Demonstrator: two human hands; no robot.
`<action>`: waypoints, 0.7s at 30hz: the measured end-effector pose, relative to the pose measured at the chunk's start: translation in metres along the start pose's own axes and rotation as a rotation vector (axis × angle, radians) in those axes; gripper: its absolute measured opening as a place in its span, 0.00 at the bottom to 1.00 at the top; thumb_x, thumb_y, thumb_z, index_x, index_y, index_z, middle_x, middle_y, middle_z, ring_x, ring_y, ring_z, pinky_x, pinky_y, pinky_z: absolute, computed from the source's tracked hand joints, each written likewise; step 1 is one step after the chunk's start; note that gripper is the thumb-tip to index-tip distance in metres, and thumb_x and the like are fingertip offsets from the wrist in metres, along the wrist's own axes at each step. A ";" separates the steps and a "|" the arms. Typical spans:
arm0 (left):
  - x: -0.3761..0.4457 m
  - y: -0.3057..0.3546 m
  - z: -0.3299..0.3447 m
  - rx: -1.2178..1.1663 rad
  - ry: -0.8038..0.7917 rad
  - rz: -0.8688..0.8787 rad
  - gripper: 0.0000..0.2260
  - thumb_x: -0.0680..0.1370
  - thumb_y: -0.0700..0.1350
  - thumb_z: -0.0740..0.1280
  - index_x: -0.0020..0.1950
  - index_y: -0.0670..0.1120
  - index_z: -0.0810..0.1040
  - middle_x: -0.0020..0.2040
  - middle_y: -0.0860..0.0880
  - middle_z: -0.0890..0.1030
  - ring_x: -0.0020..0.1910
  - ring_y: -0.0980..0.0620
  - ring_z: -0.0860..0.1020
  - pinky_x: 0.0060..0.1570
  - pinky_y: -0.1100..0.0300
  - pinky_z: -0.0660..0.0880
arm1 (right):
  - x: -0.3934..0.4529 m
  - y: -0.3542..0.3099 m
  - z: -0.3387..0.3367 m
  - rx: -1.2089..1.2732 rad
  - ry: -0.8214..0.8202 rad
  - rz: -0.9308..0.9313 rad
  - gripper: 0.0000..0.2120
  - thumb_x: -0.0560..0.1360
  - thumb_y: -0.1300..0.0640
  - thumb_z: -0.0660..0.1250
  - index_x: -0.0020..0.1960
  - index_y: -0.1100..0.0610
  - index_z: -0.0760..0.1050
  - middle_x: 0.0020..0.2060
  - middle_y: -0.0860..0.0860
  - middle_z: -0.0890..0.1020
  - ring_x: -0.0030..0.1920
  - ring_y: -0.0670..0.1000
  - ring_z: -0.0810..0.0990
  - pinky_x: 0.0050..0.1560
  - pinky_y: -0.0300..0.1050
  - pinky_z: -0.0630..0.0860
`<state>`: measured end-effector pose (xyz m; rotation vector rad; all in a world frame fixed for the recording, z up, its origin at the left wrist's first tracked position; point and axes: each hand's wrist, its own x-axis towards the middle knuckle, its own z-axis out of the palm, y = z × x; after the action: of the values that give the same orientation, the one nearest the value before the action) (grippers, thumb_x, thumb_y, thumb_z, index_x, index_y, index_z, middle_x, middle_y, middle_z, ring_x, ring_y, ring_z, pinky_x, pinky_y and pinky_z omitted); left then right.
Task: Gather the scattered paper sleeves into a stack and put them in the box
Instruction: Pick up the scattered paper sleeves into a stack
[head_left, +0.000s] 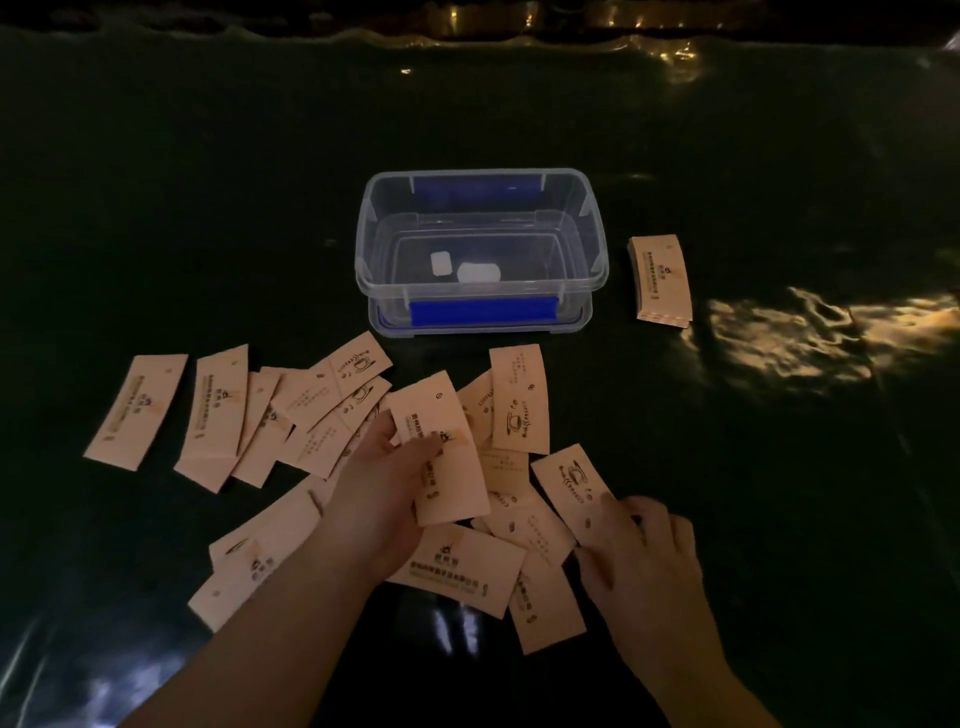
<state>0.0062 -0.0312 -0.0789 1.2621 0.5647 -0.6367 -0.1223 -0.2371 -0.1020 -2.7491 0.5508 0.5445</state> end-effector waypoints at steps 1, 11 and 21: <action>0.001 -0.001 0.000 -0.007 -0.026 -0.004 0.17 0.81 0.38 0.65 0.63 0.59 0.78 0.53 0.49 0.89 0.48 0.48 0.89 0.37 0.49 0.85 | -0.001 0.000 -0.002 0.025 0.038 0.010 0.23 0.80 0.42 0.63 0.73 0.46 0.67 0.71 0.48 0.68 0.67 0.49 0.66 0.67 0.45 0.68; 0.001 -0.001 0.012 -0.033 -0.128 0.024 0.18 0.81 0.38 0.64 0.63 0.60 0.78 0.55 0.48 0.89 0.51 0.44 0.88 0.41 0.45 0.85 | 0.011 -0.040 -0.042 1.596 -0.193 0.450 0.09 0.77 0.57 0.71 0.49 0.43 0.84 0.50 0.48 0.87 0.49 0.54 0.88 0.44 0.55 0.86; -0.007 -0.003 0.008 -0.018 -0.179 0.055 0.16 0.82 0.40 0.64 0.63 0.60 0.75 0.56 0.49 0.89 0.54 0.46 0.88 0.48 0.44 0.84 | 0.038 -0.086 -0.018 1.058 -0.080 0.265 0.08 0.77 0.39 0.65 0.45 0.41 0.78 0.46 0.46 0.84 0.40 0.44 0.86 0.37 0.42 0.83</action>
<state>-0.0006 -0.0382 -0.0740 1.1863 0.3862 -0.6894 -0.0484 -0.1790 -0.0846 -1.6596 0.8695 0.2780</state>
